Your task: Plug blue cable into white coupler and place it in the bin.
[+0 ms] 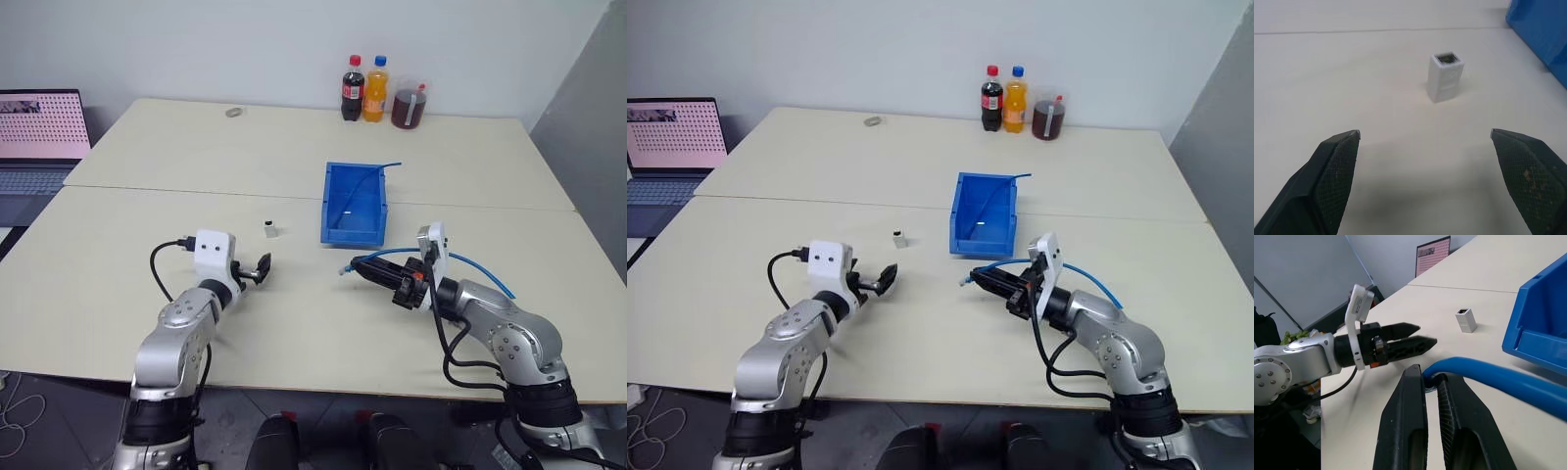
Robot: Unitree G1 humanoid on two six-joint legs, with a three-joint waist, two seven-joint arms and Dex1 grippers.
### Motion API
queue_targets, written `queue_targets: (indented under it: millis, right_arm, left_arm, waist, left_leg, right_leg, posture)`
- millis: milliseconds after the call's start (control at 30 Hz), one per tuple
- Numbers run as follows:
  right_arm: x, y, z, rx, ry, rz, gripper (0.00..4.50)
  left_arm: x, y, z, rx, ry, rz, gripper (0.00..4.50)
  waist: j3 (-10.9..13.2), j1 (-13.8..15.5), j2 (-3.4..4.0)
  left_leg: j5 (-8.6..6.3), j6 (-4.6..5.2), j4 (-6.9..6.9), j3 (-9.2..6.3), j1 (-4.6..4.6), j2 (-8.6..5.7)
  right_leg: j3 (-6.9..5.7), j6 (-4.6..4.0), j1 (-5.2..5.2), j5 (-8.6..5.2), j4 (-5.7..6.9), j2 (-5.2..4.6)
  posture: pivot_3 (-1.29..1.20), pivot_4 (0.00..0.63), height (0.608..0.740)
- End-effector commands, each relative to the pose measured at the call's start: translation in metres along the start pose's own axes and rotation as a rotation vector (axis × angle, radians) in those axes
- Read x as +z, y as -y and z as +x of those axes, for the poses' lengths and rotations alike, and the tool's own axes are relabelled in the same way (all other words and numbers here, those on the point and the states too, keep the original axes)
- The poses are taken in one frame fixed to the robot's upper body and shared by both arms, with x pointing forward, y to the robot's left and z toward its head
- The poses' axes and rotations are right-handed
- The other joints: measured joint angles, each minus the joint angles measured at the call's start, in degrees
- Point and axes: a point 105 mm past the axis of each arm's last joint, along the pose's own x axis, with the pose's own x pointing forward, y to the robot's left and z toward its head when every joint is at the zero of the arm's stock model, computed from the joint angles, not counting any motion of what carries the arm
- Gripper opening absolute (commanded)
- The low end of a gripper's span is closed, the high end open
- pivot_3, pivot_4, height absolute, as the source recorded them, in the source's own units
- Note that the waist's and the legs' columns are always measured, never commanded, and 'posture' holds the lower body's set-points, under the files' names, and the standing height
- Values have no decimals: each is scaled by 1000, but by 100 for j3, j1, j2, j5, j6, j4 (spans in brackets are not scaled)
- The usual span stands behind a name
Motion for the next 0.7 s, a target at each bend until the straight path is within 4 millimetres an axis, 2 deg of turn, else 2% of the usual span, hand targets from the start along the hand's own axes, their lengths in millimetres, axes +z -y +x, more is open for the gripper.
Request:
queue_targets:
  millis: [33, 267, 467, 700]
  right_arm:
    - [14, -2, -2, 1, 42, -48, 36]
    - [14, -2, -5, -17, 44, -49, 36]
    - [14, -3, -5, -22, 42, -50, 36]
    - [14, -4, -5, -22, 40, -51, 36]
  left_arm:
    - [9, 0, 10, 14, 22, 18, 4500]
    - [10, 13, 29, -34, -1, 69, 4500]
    - [18, 26, 48, -68, 17, 103, 4500]
    - [20, 32, 60, -56, 24, 85, 4500]
  waist:
    - [0, -2, 0]
    - [0, 2, -1]
    - [0, 9, -1]
    - [0, 7, -1]
  left_leg:
    - [0, 0, 0, 0, -1, 1]
    - [0, 0, 0, -1, -1, 0]
    - [0, 0, 1, 0, -2, -2]
    - [0, 0, 1, 1, -3, -2]
  right_leg:
    - [0, 0, 0, 0, -1, 0]
    - [-3, 1, 0, 1, 0, 0]
    - [-1, 3, 1, 3, -1, 0]
    - [-1, 3, 1, 3, -1, 0]
  posture:
    - [0, 150, 740]
    - [0, 150, 740]
    - [0, 150, 740]
    - [0, 150, 740]
